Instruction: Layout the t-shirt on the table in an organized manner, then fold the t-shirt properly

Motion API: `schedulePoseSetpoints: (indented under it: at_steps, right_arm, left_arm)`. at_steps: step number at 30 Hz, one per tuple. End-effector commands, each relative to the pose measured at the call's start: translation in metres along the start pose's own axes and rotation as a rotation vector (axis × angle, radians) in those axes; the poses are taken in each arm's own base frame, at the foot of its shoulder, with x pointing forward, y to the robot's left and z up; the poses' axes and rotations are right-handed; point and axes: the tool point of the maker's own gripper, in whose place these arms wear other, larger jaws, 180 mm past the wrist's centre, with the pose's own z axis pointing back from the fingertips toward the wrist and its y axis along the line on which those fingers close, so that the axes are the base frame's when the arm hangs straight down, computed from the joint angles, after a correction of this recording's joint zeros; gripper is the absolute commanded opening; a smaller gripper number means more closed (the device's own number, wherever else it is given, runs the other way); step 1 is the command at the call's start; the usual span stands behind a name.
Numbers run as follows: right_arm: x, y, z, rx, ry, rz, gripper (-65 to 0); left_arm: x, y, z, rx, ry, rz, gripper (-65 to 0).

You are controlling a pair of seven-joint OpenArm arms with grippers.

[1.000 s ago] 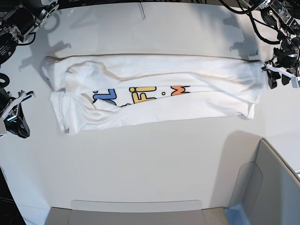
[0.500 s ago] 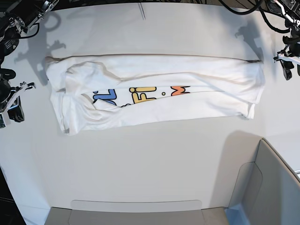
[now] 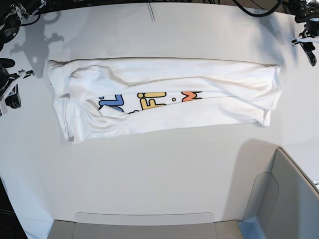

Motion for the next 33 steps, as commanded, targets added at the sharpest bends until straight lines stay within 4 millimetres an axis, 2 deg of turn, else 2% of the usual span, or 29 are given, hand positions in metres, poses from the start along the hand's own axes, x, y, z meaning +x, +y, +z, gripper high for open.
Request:
schedulePoseSetpoints:
  at_steps: [1, 6, 13, 16, 22, 25, 30, 33]
  right_arm:
    - [0.007, -0.004, 0.006, -0.013, -0.026, 0.032, -61.6]
    - [-0.017, 0.003, 0.007, 0.009, 0.041, 0.033, -61.6]
    - [-0.054, -0.010, 0.025, -0.048, 0.119, -0.037, -61.6]
    - [-0.069, -0.009, 0.030, -0.047, 0.161, -0.040, -61.6]
    - [-0.102, 0.008, 0.037, -0.004, 0.253, -0.057, -61.6]
    - [-0.120, 0.018, 0.043, 0.014, 0.298, -0.082, -61.6]
    - [-0.144, 0.016, 0.059, -0.021, 0.350, -0.140, -61.6]
    - [-0.158, 0.018, 0.069, -0.020, 0.395, -0.145, -61.6]
  left_arm:
    - [0.014, 0.005, 0.004, 0.009, -0.062, -0.013, -33.2]
    - [0.007, 0.017, 0.013, 0.055, -0.052, 0.001, -33.2]
    - [-0.009, 0.042, 0.034, 0.158, -0.033, 0.049, -33.2]
    - [-0.013, 0.055, 0.044, 0.205, -0.026, 0.060, -33.2]
    - [-0.034, 0.067, 0.065, 0.246, 0.038, 0.056, -33.2]
    - [-0.052, 0.069, 0.074, 0.250, 0.094, 0.060, -33.2]
    - [-0.077, 0.077, 0.084, 0.256, 0.165, 0.070, -33.2]
    - [-0.085, 0.080, 0.090, 0.259, 0.191, 0.067, -33.2]
